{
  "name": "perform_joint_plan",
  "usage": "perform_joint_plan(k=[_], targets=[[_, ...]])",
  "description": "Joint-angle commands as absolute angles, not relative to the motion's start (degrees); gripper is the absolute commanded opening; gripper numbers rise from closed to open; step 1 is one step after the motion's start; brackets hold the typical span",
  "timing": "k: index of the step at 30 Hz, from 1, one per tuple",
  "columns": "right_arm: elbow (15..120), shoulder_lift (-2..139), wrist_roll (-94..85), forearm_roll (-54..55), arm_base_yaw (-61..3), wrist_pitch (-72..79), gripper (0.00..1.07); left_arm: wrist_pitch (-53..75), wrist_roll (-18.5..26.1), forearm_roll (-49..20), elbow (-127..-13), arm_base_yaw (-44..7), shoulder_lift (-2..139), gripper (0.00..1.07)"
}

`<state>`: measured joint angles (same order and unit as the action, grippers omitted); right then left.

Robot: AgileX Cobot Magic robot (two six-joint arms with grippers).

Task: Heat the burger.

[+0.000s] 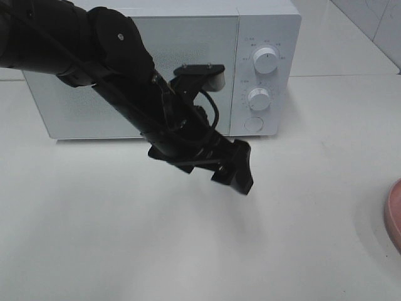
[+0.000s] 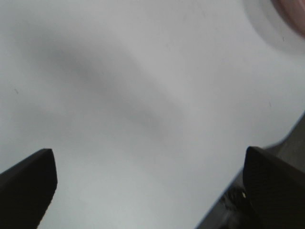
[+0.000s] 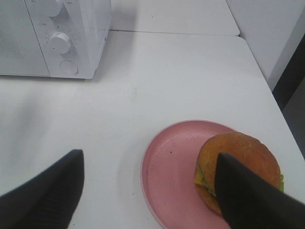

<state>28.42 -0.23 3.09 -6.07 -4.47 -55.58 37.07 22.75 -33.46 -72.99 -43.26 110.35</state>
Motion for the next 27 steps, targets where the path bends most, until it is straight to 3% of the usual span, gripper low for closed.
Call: perform_joint_plan(k=[1, 4, 6, 12, 15, 19, 20, 23, 25, 27], targets=[[28.25, -1.66, 2.75, -5.90, -4.13, -55.00, 0.71, 45.03, 22.40, -32.66, -73.34, -43.26, 109.61, 1.00], [28.25, -1.66, 2.75, -5.90, -4.13, -55.00, 0.70, 53.00, 22.29, -31.46, -73.34, -43.26, 109.61, 1.00], [28.25, -1.66, 2.75, -5.90, -4.13, -55.00, 0.69, 58.79, 17.65, -28.36, -73.34, -43.26, 109.61, 1.00], [28.25, -1.66, 2.75, -5.90, -4.13, -55.00, 0.67, 61.31, 9.91, -20.57, -72.88, -41.60, 108.86, 1.00], [28.25, -1.66, 2.75, -5.90, -4.13, -55.00, 0.67, 61.31, 9.22, -20.00, -72.48, -40.79, 108.06, 1.00], [28.25, -1.66, 2.75, -5.90, -4.13, -55.00, 0.67, 60.79, 8.71, -20.57, -67.04, -34.78, 101.59, 1.00], [28.25, -1.66, 2.75, -5.90, -4.13, -55.00, 0.67, 60.56, 8.71, -20.57, -64.06, -30.83, 98.43, 1.00], [28.25, -1.66, 2.75, -5.90, -4.13, -55.00, 0.67, 60.56, 8.71, -20.57, -62.74, -29.05, 96.89, 1.00], [28.25, -1.66, 2.75, -5.90, -4.13, -55.00, 0.67, 60.56, 8.77, -20.57, -56.04, -19.94, 87.95, 1.00], [28.25, -1.66, 2.75, -5.90, -4.13, -55.00, 0.67, 60.56, 8.77, -20.51, -54.77, -17.53, 85.83, 1.00]])
